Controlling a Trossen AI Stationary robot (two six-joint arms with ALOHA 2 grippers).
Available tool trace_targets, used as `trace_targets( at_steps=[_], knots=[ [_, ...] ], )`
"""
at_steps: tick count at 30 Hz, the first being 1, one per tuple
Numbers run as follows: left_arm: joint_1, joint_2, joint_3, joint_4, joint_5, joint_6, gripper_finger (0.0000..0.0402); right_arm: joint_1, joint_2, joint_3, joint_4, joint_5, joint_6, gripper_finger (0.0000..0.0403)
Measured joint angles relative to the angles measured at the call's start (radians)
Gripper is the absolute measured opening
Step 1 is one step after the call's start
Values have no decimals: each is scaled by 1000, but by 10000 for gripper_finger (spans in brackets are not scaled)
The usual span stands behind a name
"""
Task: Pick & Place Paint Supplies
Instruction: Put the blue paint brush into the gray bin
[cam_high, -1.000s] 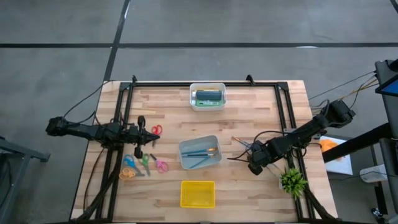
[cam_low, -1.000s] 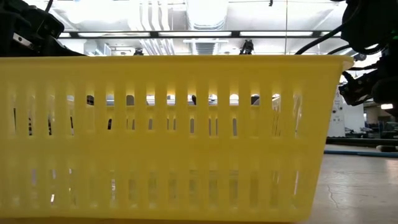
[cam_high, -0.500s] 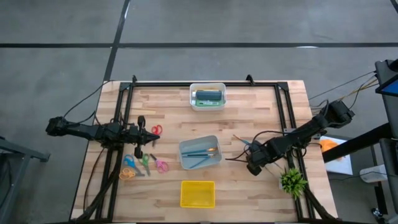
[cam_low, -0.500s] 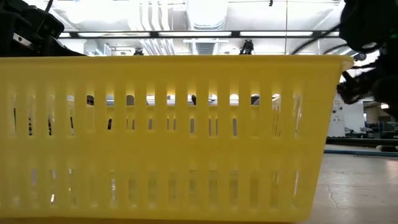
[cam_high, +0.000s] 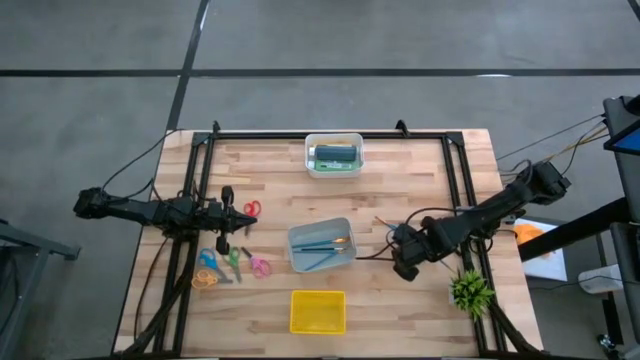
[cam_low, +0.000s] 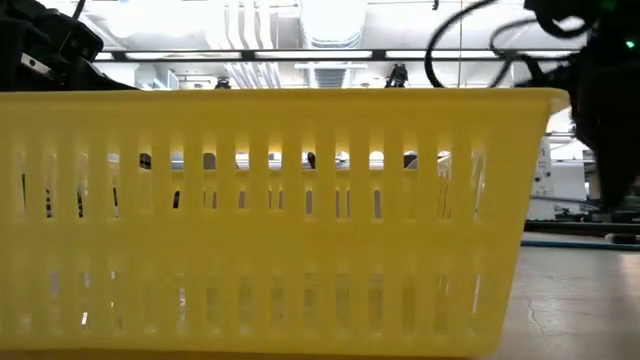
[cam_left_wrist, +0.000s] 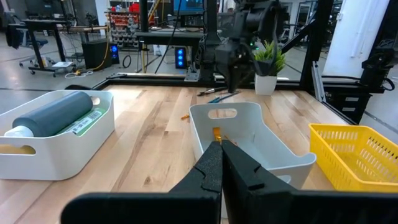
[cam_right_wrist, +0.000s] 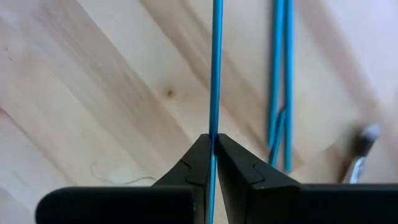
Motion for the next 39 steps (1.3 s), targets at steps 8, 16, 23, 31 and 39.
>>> trace_targets(
  at_steps=[8, 16, 23, 31, 39],
  knots=[
    [0, 0, 0, 0, 0, 0, 0, -8, -1, 117, -15, 146, -163, 18],
    [0, 0, 0, 0, 0, 0, 0, -64, -1, 215, 13, 238, -385, 18],
    [0, 0, 0, 0, 0, 0, 0, -119, 0, 265, 164, 323, -672, 18],
    [0, 0, 0, 0, 0, 0, 0, -185, 13, 304, 330, 177, -922, 18],
    [0, 0, 0, 0, 0, 0, 0, -243, 129, 386, 363, 91, -1097, 18]
  ],
)
